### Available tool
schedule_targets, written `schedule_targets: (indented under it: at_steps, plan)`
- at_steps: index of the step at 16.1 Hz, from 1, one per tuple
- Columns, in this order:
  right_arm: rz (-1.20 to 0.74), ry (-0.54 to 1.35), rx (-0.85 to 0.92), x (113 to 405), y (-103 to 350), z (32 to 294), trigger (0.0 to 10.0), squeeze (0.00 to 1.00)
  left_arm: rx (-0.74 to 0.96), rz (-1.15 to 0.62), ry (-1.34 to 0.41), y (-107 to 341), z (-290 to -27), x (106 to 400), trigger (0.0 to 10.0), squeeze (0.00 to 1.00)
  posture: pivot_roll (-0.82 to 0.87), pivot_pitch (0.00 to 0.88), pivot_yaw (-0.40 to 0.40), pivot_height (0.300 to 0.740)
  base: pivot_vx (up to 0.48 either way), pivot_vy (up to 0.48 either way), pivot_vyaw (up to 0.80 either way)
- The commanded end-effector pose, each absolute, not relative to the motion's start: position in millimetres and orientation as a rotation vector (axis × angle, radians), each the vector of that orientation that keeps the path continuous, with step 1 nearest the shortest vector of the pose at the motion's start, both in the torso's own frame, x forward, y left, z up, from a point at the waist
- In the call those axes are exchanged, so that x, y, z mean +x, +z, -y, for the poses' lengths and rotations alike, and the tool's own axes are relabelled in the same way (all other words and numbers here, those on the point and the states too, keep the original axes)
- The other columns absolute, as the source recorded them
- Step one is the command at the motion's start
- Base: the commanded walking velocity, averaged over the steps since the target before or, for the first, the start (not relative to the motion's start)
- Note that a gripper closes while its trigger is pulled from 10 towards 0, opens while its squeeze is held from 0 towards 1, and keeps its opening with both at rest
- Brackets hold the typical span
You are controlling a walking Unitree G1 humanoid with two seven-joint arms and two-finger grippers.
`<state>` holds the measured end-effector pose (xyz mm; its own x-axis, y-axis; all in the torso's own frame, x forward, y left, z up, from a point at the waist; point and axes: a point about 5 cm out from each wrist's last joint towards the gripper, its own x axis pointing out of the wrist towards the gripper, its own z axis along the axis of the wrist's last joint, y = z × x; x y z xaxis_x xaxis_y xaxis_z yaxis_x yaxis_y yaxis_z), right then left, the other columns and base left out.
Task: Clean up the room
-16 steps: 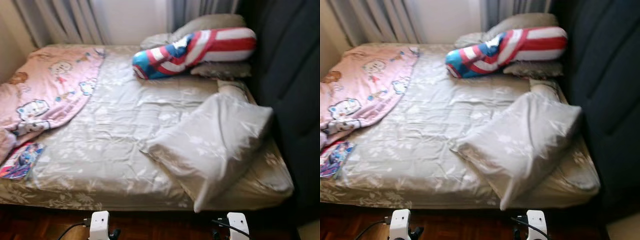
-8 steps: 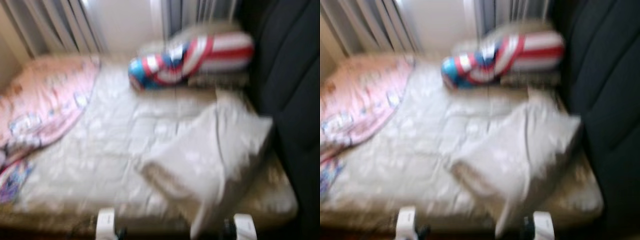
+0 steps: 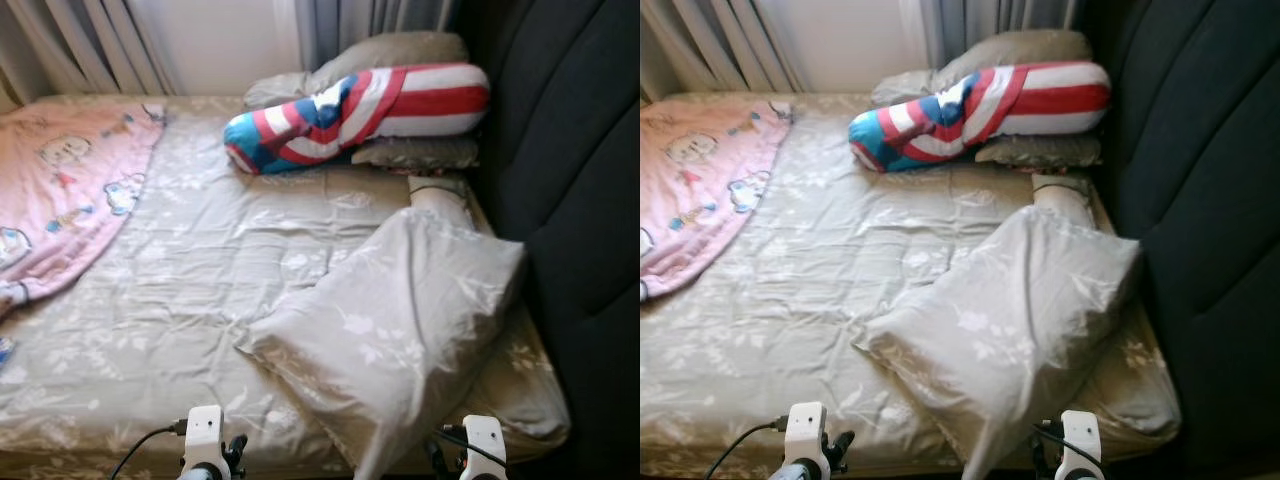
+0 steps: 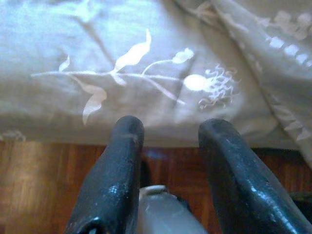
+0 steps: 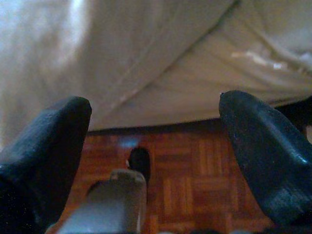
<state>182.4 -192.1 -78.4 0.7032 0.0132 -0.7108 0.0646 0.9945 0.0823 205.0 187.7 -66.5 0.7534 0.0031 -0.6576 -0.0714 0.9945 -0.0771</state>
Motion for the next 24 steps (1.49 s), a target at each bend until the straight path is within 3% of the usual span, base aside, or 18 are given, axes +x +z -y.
schedule_targets:
  at_steps: [1, 6, 13, 15, 16, 24]
  plan:
    - [-0.778, -0.024, 0.133, 179.1, -79.7, 187.7, 10.0, 0.0, -0.101, -0.672, 0.056, -62.3, -193.6, 208.3, 10.0, 0.0, 0.03, 0.083, -0.023, 0.74, 0.0, 0.0, 0.0]
    - [-0.69, -0.024, 0.16, 180.8, -75.1, 188.0, 10.0, 0.0, -0.067, -0.346, 0.02, -19.4, -203.8, 246.4, 10.0, 0.0, 0.02, 0.068, -0.024, 0.74, 0.0, 0.0, 0.0]
    - [-0.635, -0.057, 0.186, 178.6, -73.1, 189.9, 10.0, 0.0, -0.023, -0.132, -0.032, 9.6, -198.2, 248.8, 10.0, 0.0, 0.0, 0.024, -0.023, 0.74, 0.0, 0.0, 0.0]
    - [-0.255, -0.006, 0.117, 259.9, -9.7, 180.4, 10.0, 0.0, -0.014, -0.113, -0.018, 13.3, -202.3, 245.2, 10.0, 0.0, 0.0, 0.012, -0.027, 0.74, 0.0, 0.0, 0.0]
    - [-0.18, 0.001, 0.101, 274.0, 6.2, 177.1, 10.0, 0.0, -0.011, -0.102, -0.007, 15.9, -204.4, 243.4, 10.0, 0.0, 0.0, 0.008, -0.028, 0.74, 0.0, 0.0, 0.0]
    - [-0.115, -0.018, 0.132, 267.4, 12.7, 178.8, 10.0, 0.0, -0.027, -0.036, 0.008, 34.5, -201.7, 253.7, 10.0, 0.0, 0.0, 0.02, -0.039, 0.74, 0.0, 0.0, 0.0]
